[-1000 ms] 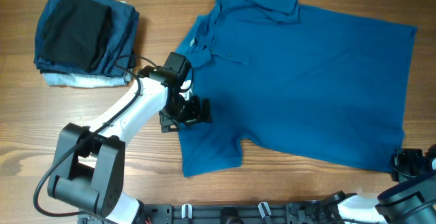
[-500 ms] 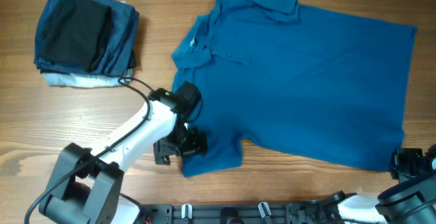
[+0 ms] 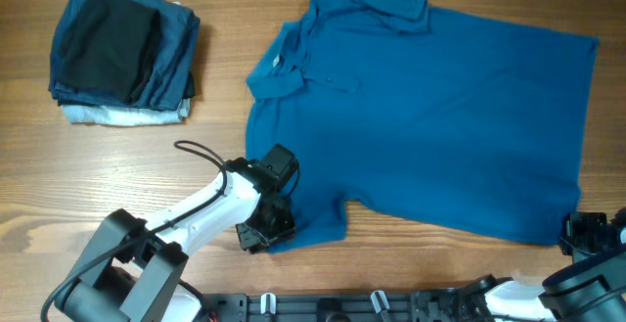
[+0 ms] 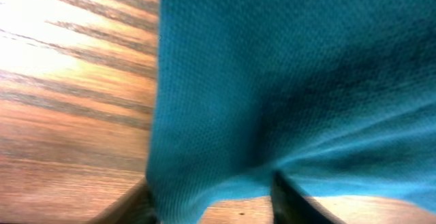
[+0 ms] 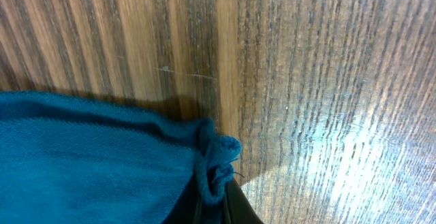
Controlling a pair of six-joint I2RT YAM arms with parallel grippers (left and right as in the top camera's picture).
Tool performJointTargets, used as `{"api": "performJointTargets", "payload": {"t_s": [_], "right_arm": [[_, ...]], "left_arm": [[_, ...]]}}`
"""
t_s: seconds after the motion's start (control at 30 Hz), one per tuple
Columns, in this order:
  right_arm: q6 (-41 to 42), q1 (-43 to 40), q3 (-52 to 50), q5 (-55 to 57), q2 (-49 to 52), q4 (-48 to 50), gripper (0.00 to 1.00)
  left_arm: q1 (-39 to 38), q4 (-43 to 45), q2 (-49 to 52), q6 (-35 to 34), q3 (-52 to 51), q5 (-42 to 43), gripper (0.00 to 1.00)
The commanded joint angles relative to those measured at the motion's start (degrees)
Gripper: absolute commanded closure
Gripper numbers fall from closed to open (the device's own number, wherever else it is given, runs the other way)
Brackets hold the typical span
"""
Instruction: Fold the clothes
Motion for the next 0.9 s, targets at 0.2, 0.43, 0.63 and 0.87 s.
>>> {"api": "performJointTargets", "payload": {"t_s": [0.2,0.43,0.63,0.87], "right_arm": [[1.27,13.55,9.9,7.37,1.68,-11.32,0.96],[1.46,21.38,20.76,10.93,1.68,-23.58,0.96],[-0.04,21.38,28.3,10.93,1.68,-27.56,0.96],[-1.36,21.38,28.41,5.53,1.7,-20.65,0.96]], "left_arm": [[1.66,-11.26,0.57,10.14,8.33,-6.05,0.96],[7.34,-20.02,0.57,12.68,27.61,-19.3,0.96],[13.77,-9.07,0.59,12.68,30.51,-14.6,0.96],[13.86,2.14,0.66,12.7,30.51,-13.88,0.96]]}}
